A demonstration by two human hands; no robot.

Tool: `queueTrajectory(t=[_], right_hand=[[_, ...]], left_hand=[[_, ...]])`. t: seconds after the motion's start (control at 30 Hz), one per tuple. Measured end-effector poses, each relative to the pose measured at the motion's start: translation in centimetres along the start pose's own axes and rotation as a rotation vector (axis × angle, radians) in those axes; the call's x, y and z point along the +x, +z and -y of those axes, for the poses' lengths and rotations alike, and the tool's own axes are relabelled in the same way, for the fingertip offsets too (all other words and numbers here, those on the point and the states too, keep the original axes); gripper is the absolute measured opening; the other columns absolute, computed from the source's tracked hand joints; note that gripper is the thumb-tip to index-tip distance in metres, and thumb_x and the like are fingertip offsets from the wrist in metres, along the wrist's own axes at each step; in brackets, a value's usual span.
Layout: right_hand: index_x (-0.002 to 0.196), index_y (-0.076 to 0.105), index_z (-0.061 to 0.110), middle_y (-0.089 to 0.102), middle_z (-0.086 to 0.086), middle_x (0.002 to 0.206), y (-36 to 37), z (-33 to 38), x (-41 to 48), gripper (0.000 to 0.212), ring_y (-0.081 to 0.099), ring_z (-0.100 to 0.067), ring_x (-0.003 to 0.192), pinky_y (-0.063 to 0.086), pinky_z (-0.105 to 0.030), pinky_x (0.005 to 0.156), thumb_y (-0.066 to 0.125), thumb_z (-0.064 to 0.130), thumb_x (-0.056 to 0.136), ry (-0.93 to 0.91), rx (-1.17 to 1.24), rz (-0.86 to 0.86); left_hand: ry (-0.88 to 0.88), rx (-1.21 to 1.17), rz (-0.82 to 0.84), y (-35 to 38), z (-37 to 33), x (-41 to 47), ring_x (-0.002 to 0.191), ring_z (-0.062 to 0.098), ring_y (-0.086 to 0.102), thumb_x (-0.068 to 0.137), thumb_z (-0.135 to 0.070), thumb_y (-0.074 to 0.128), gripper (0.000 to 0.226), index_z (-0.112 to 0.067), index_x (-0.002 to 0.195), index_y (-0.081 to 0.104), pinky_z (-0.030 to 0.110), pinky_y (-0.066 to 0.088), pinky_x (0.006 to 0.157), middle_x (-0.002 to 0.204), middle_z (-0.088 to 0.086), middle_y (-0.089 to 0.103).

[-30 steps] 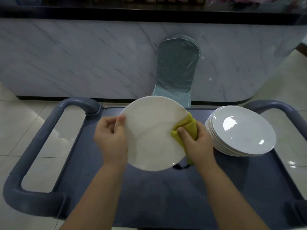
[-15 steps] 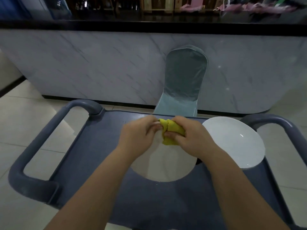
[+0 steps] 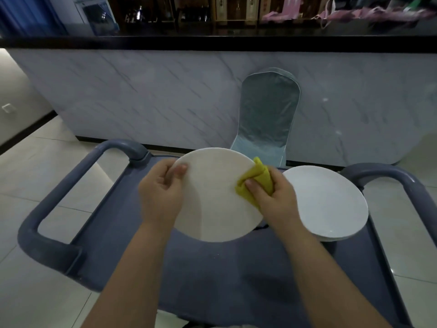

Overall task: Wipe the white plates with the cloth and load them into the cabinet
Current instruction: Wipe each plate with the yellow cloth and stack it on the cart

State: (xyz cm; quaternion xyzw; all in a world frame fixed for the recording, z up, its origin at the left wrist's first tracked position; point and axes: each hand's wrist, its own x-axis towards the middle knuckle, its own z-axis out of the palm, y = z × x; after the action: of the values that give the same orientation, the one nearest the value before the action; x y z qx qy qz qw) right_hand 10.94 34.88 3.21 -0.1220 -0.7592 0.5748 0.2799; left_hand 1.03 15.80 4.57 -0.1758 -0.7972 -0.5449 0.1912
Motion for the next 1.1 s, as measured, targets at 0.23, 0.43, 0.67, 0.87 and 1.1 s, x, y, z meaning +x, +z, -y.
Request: queueTrajectory(t=[0.23, 0.43, 0.67, 0.87, 1.1], right_hand=[[0.09, 0.056, 0.037, 0.061, 0.019, 0.08, -0.9, 1.6, 2.1, 0.018, 0.056, -0.004, 0.075, 0.042, -0.018, 0.062, 0.065, 0.048, 0.08, -0.21, -0.297, 0.204], [0.085, 0.062, 0.026, 0.066, 0.02, 0.077, 1.7, -3.2, -3.9, 0.01, 0.057, 0.006, 0.07, 0.043, -0.008, 0.063, 0.071, 0.022, 0.088, 0.169, 0.2, -0.248], [0.094, 0.065, 0.024, 0.065, 0.019, 0.082, -1.5, -3.1, -1.6, 0.011, 0.058, 0.0, 0.077, 0.043, -0.013, 0.07, 0.071, 0.026, 0.085, -0.035, -0.16, 0.106], [0.086, 0.055, 0.029, 0.055, 0.016, 0.068, -1.8, 1.6, 1.1, 0.02, 0.049, -0.009, 0.066, 0.041, -0.027, 0.06, 0.064, 0.045, 0.08, -0.319, -0.371, 0.312], [0.089, 0.062, 0.03, 0.064, 0.018, 0.078, -1.4, 1.5, 0.7, 0.011, 0.056, 0.006, 0.07, 0.043, -0.014, 0.063, 0.07, 0.037, 0.085, 0.02, -0.015, 0.093]], left_hand=[[0.425, 0.235, 0.138, 2.5, -4.0, 0.4, 0.069, 0.016, 0.065, 0.087, -0.025, 0.068, 0.01, -0.019, 0.083, 0.074, 0.032, 0.05, 0.061, 0.073, -0.007, 0.071], [-0.387, -0.121, -0.274, 2.5, 0.1, -2.2, 0.061, -0.006, 0.052, 0.095, -0.033, 0.059, 0.021, -0.026, 0.076, 0.065, 0.019, 0.043, 0.06, 0.067, -0.016, 0.061], [0.02, 0.255, 0.183, 0.4, 1.4, -4.7, 0.088, 0.009, 0.056, 0.092, -0.047, 0.055, 0.026, -0.025, 0.101, 0.065, 0.03, 0.045, 0.076, 0.096, -0.013, 0.066], [0.203, 0.285, 0.397, 1.3, -4.3, -0.8, 0.069, 0.02, 0.057, 0.085, -0.032, 0.071, 0.01, -0.027, 0.079, 0.066, 0.03, 0.037, 0.059, 0.063, -0.01, 0.056], [-0.385, -0.146, -0.123, 0.1, -1.7, -1.5, 0.057, 0.004, 0.047, 0.087, -0.035, 0.069, 0.029, -0.019, 0.065, 0.061, 0.021, 0.042, 0.054, 0.059, -0.012, 0.054]])
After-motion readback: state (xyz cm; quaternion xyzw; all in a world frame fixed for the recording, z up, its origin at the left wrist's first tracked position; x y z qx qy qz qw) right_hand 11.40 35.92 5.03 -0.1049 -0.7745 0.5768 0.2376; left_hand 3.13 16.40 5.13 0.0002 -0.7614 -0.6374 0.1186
